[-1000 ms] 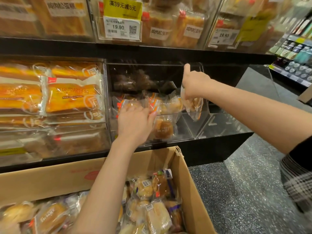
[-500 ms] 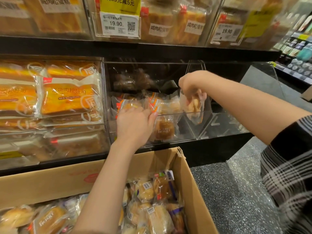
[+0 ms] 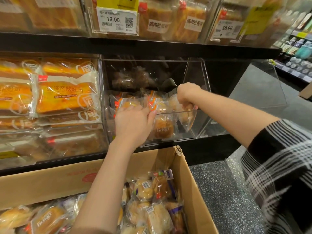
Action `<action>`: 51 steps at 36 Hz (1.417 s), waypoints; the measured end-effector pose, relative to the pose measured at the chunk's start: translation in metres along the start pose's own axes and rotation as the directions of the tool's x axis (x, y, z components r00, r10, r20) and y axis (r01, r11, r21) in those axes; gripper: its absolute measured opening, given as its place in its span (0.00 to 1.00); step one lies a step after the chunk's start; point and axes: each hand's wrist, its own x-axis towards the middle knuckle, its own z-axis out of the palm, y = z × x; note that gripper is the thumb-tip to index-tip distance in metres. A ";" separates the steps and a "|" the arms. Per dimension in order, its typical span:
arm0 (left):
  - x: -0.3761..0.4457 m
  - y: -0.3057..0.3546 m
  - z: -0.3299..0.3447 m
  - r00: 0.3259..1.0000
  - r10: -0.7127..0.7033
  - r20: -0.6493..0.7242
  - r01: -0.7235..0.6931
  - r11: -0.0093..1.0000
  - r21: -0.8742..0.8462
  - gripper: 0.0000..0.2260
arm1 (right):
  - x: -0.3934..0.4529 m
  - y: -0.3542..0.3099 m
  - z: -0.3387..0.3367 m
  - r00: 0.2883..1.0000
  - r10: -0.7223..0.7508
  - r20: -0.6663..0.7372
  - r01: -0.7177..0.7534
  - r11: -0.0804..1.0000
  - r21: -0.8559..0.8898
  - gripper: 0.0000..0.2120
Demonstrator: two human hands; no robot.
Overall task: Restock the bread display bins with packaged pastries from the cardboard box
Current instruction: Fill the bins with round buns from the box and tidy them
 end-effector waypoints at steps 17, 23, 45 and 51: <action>-0.013 -0.012 -0.002 0.985 0.165 -0.043 -0.169 0.979 -0.116 0.19 | -0.019 0.008 0.020 0.962 0.054 -0.266 -0.041 0.998 0.054 0.11; -0.040 -0.022 -0.026 0.984 0.178 0.011 -0.147 0.845 -0.514 0.20 | -0.045 0.013 0.020 0.849 0.122 -0.515 0.090 0.926 0.368 0.08; -0.251 -0.197 -0.074 0.765 -0.078 0.639 0.246 0.953 -0.179 0.13 | -0.210 -0.210 0.075 0.823 -0.534 -0.196 0.536 0.614 0.579 0.05; -0.305 -0.246 -0.043 0.738 -0.172 0.653 0.299 0.950 -0.088 0.13 | -0.227 -0.256 0.121 0.744 -0.667 -0.032 0.582 0.624 0.522 0.04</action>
